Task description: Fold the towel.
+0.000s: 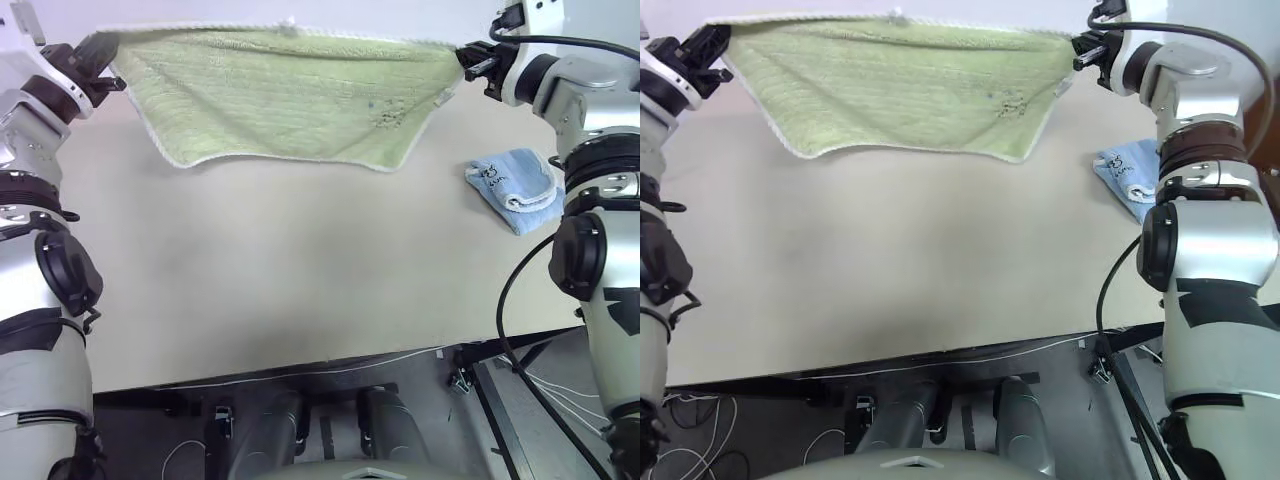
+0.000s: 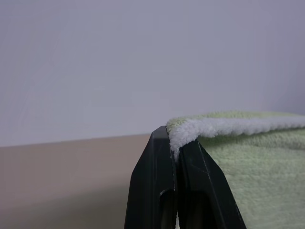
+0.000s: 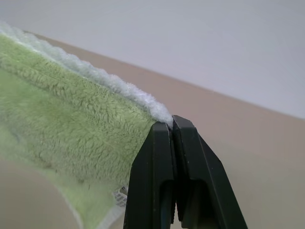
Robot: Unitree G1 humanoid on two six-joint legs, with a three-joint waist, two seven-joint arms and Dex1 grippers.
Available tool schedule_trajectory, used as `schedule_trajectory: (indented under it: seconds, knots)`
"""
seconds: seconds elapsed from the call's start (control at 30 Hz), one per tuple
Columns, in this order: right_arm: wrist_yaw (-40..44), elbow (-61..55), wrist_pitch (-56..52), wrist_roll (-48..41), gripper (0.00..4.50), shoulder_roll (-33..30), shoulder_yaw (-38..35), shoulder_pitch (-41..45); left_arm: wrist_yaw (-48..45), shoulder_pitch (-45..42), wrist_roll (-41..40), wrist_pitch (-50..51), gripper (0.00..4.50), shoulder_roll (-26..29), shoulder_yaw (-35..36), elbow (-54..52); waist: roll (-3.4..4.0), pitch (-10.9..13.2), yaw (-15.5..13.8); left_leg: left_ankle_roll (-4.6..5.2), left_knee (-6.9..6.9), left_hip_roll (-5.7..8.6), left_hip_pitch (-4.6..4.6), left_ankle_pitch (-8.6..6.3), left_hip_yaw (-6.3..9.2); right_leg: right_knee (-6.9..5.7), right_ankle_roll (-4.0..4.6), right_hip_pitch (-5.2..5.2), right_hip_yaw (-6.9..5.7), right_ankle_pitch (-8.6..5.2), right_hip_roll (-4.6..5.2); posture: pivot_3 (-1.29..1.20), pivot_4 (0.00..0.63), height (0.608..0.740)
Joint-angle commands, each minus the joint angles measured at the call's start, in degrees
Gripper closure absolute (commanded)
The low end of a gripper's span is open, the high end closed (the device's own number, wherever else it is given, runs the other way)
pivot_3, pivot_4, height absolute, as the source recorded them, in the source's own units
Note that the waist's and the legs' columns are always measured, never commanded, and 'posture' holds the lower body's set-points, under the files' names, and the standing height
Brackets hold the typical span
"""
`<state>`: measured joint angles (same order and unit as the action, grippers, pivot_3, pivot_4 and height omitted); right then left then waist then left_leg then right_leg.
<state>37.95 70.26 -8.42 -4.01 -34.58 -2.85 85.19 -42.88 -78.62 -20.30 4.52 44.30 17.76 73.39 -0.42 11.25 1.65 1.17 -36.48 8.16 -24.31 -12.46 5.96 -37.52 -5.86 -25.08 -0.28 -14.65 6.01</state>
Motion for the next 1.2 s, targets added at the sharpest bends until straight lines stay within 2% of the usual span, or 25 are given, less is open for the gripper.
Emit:
schedule_trajectory:
  seconds: [0.03, 0.13, 0.2, 0.43, 0.57, 0.63, 0.77, 0.87, 1.07, 1.2]
  knots:
    - [-7.2, 2.5, 4.6, 0.6, 4.5, 0.0, -2.7, 3.5, 5.1, -2.7, 3.0, -4.2, 4.47, 0.1, 0.8, 1.8, 0.0, 0.0, 0.4, 0.0, -0.09, 0.0, -0.17, 0.0, 0.0, -0.09, 0.0, -0.16, 0.01, 0.0, 0.0, 0.0, 0.15, 0.74]
    - [-8.7, 3.4, 6.5, 0.4, 4.5, 0.3, -4.0, 4.3, 9.6, -2.9, 4.9, -4.5, 4.47, -0.9, 1.0, 2.7, 0.0, 0.0, 0.7, 0.0, -0.13, 0.01, -0.2, 0.01, 0.0, -0.25, 0.0, -0.17, 0.01, 0.0, 0.01, 0.0, 0.15, 0.74]
    - [-6.9, 3.5, 7.3, 1.0, 4.5, -0.2, -3.7, 4.1, 8.0, -2.3, 5.1, -4.3, 4.47, -1.3, 1.4, 2.6, 0.0, 0.0, 0.9, 0.0, -0.21, 0.01, -0.21, 0.0, 0.0, -0.36, 0.0, -0.18, 0.02, 0.0, 0.0, 0.0, 0.15, 0.74]
    - [5.1, 0.3, 8.5, 0.0, 4.5, -3.9, -3.8, 0.0, -17.3, 5.2, 2.7, 4.3, 4.47, 1.2, 1.9, -1.5, 0.0, 0.0, 1.3, 0.02, -0.46, 0.01, -0.23, -0.01, -0.08, -0.48, 0.0, -0.21, 0.06, 0.0, -0.03, 0.0, 0.15, 0.74]
    - [21.4, -9.1, 5.7, -3.1, 4.5, -6.6, -3.5, -7.6, -29.0, 12.3, 1.7, 11.7, 4.47, 4.7, 1.0, -7.3, 0.0, 0.0, 1.7, 0.04, -0.66, 0.01, -0.23, -0.01, -0.09, -0.63, -0.01, -0.2, 0.07, 0.0, -0.05, 0.0, 0.15, 0.74]
    - [28.6, -17.4, 1.8, -5.8, 4.5, -8.3, -3.6, -13.5, -34.2, 17.4, 1.7, 15.6, 4.47, 6.7, -0.1, -12.0, 0.0, 0.0, 2.0, 0.06, -0.67, 0.0, -0.23, -0.03, -0.09, -0.65, 0.0, -0.2, 0.07, 0.0, -0.06, 0.0, 0.15, 0.74]
    - [37.3, -33.1, -7.6, -9.7, 4.5, -12.6, -2.8, -26.0, -40.6, 29.2, -2.0, 25.7, 4.47, 10.5, 0.1, -26.6, 0.01, 0.0, 2.2, 0.07, -0.7, 0.0, -0.23, -0.04, -0.09, -0.66, 0.0, -0.21, 0.1, -0.01, -0.05, 0.0, 0.15, 0.74]
    - [39.1, -41.7, -10.7, -10.4, 4.5, -15.9, -2.8, -33.9, -41.3, 38.2, -6.7, 34.2, 4.47, 12.8, 2.7, -39.1, 0.01, 0.0, 2.2, 0.11, -0.76, -0.02, -0.22, -0.07, -0.09, -0.69, 0.0, -0.2, 0.11, -0.01, -0.04, 0.0, 0.15, 0.74]
    - [42.2, -50.5, -14.5, -12.5, 4.5, -21.9, -4.4, -43.0, -40.1, 54.0, -14.2, 44.8, 4.47, 15.7, 6.8, -60.1, 0.1, 0.0, 1.7, 0.32, -0.7, -0.08, -0.06, -0.21, -0.1, -0.73, 0.01, -0.13, 0.17, 0.01, 0.04, 0.0, 0.15, 0.74]
    - [42.4, -50.0, -12.7, -12.5, 4.5, -24.7, -5.3, -45.9, -39.0, 64.9, -14.0, 43.2, 4.47, 16.3, 6.5, -71.0, 0.12, 0.0, 1.0, 0.31, -0.65, -0.14, 0.08, -0.22, -0.14, -0.66, 0.05, 0.0, 0.18, 0.03, 0.03, 0.0, 0.15, 0.74]
